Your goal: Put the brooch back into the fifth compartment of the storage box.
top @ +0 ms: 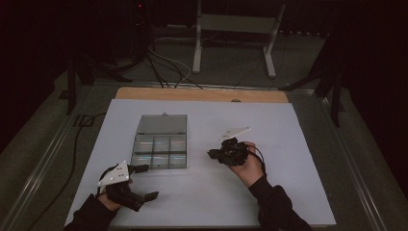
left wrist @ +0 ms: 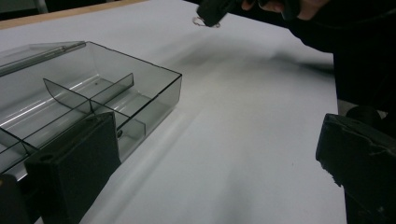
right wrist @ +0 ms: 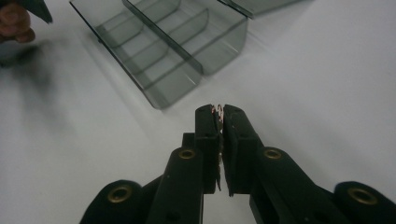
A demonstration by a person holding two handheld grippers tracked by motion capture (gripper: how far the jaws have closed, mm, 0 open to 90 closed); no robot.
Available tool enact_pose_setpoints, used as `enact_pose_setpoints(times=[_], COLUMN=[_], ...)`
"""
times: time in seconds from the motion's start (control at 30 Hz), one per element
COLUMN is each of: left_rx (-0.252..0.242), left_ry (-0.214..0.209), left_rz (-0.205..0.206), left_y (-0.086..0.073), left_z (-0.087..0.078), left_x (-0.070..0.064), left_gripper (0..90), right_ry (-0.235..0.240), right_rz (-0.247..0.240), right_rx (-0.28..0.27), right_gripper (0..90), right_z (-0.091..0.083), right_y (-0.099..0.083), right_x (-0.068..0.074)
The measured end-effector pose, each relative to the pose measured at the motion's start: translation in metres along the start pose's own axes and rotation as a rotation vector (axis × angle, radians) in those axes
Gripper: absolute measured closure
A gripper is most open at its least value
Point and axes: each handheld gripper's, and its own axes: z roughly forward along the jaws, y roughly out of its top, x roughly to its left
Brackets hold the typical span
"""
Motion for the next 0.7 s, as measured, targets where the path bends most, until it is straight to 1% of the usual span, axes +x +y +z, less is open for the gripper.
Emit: enact_pose_setpoints(times=[0.13,0.27,0.3,0.7], left_rx=[-0.003,-0.006,-0.006,-0.004], left_ry=[0.000,0.000,-0.001,-0.003], left_rz=[-0.002,-0.002,-0.003,0.000], left_y=[0.000,0.000,0.000,0.000], left_z=[0.000,-0.001,-0.001,-0.001], left_x=[0.000,0.000,0.000,0.000], left_gripper=[1.1,1.1,1.1,1.1], right_ry=[0.007,0.008,0.018,0.036], right_rz=[-0.018,-0.022,-0.022,-0.045], right_rx=[0.002,0.007,0.004,0.011], right_gripper=[85.0,85.0,85.0,85.0], right_z=[0.007,0.012,0.016,0.030], right_y=[0.010,0.015,0.020,0.038], right_x=[0.005,0.008,0.009,0.019])
